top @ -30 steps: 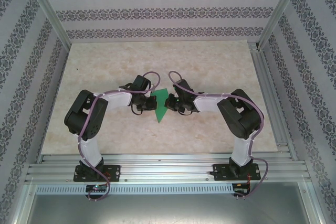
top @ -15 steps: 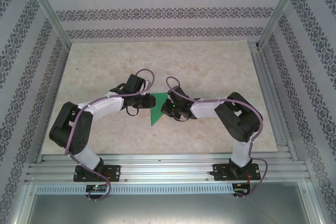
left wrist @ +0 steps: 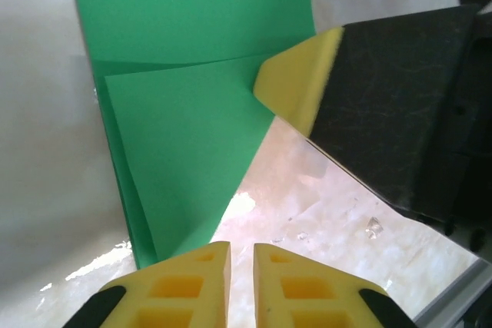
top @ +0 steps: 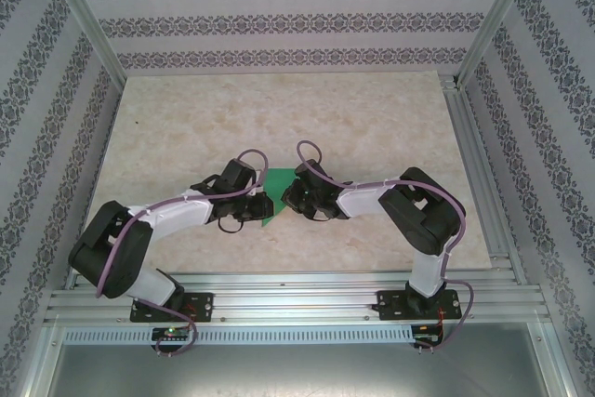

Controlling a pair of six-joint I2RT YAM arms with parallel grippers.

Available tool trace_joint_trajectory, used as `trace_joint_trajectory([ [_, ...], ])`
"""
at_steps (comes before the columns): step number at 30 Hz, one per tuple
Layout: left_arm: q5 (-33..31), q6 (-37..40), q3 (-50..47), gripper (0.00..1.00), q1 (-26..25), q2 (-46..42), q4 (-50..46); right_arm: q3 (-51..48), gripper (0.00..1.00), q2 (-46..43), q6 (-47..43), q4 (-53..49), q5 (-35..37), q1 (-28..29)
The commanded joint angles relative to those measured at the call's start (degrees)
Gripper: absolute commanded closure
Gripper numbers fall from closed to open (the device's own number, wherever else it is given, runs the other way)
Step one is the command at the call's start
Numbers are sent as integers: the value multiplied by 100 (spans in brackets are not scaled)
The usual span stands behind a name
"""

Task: Fold a paper plane with a square sheet of paper (pick it up from the middle)

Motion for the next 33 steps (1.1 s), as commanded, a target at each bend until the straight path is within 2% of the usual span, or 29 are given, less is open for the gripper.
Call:
trace_joint_trajectory([
  [1, 11, -124, 38, 85, -50, 241, 248, -25, 90, -118, 34, 48, 127, 51],
  [7, -155, -111, 66, 91, -52, 529, 178, -2, 90, -236, -118, 64, 103, 20],
  [11, -512, -40, 89, 95, -55, 561, -58, -6, 90, -444, -524, 184, -3, 3],
  [16, -618, -39, 33, 98, -56, 633, -49, 62, 92, -592, -947, -125, -57, 100],
  [23, -607, -93, -38, 100, -52, 689, 47, 302, 95, -186, -891, -258, -203, 374],
  [33, -614, -195, -97, 99, -50, 446, -21, 318, 97, 335, -610, -185, -305, 350],
])
